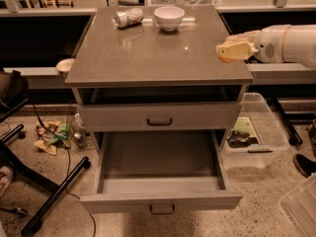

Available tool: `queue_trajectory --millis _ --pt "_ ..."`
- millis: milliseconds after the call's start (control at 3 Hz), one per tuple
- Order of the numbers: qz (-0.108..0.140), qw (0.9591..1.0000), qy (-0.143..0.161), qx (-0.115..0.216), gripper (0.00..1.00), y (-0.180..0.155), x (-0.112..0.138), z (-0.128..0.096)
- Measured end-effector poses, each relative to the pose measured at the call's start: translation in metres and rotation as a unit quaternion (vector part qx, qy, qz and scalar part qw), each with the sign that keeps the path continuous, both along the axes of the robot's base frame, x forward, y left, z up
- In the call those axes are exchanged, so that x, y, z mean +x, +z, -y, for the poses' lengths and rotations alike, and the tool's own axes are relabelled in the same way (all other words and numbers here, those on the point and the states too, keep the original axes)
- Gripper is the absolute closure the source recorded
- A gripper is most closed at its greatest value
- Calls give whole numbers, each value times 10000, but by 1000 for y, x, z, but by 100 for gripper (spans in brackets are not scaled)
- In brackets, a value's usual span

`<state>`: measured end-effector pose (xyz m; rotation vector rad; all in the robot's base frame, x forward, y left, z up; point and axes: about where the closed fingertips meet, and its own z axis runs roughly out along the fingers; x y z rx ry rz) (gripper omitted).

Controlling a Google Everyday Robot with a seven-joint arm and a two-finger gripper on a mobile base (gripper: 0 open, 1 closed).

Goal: Pick orange from middle drawer and place on counter

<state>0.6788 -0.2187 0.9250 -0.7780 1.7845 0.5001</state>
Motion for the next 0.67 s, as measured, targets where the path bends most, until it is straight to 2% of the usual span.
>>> queue_trajectory --millis 333,667 --pt "-110 9991 -304 270 100 -7 29 -19" --pt "-91 9987 -383 321 100 -6 34 -20"
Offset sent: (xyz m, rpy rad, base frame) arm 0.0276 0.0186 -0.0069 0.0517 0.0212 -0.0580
